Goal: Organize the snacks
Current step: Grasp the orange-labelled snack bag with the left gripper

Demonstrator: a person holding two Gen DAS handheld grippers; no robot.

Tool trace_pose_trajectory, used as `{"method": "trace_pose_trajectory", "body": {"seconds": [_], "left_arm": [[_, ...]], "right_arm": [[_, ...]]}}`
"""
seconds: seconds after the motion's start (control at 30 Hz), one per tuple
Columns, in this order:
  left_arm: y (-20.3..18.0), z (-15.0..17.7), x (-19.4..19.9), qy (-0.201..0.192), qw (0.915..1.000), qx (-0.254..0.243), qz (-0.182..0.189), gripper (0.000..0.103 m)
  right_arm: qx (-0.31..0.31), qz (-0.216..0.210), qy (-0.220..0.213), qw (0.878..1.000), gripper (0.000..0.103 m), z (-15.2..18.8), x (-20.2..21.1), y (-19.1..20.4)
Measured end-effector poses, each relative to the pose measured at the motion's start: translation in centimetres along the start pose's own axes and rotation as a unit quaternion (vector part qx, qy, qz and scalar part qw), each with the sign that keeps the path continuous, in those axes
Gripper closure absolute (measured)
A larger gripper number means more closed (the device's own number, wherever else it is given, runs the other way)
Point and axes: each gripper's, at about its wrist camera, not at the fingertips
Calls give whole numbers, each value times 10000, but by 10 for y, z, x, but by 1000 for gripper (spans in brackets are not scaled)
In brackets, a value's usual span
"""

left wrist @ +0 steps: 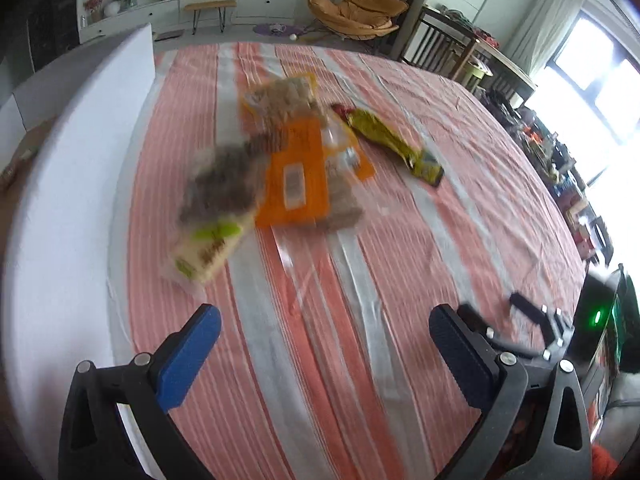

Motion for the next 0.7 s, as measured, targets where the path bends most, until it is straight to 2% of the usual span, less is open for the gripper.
{"method": "trace_pose_trajectory", "body": {"seconds": [0.03,0.1,0.2,0.27,0.3,0.33,0.37,0.4,0.47,0.53,0.7], "left_arm": [[-3,-17,3,-83,10000,16,-32,0],[-7,-52,-8,62,9999,25,-127,0],[-3,-88,-43,221,9966,31,-793,0],[6,-100,-67,254,9899,-28,-1392,0],[13,-103,-78,337,9870,36,-1574,0],[18,-103,-83,401,9880,123,-1488,5],[22,-101,-83,429,9919,227,-1172,15],[22,-97,-80,379,9945,253,-947,18],[16,-85,-72,290,9973,20,-669,29],[5,-65,-66,358,9965,-372,-659,30],[-17,-4,-42,999,9875,-1132,-463,29]], "right_arm": [[-1,2,-3,10000,6,0,0,0],[3,-2,-1,10000,6,0,0,0],[2,-7,-1,10000,6,0,0,0],[5,-4,0,10000,6,0,0,0],[8,-6,0,10000,6,0,0,0],[11,-8,-1,10000,6,0,0,0],[11,-9,-1,10000,6,-1,0,0],[13,-7,-1,10000,6,-1,0,0],[7,-5,-2,10000,6,-1,0,0],[5,-3,-3,10000,5,-1,0,1],[3,-3,-7,10000,5,-1,0,0]]}}
Point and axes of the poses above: each gripper's, at about its wrist camera, not at the fingertips, and x roughly against the way its jaws point, y to its left, z to its underside, and after that the axes turned 14 degrees about x, right-handed
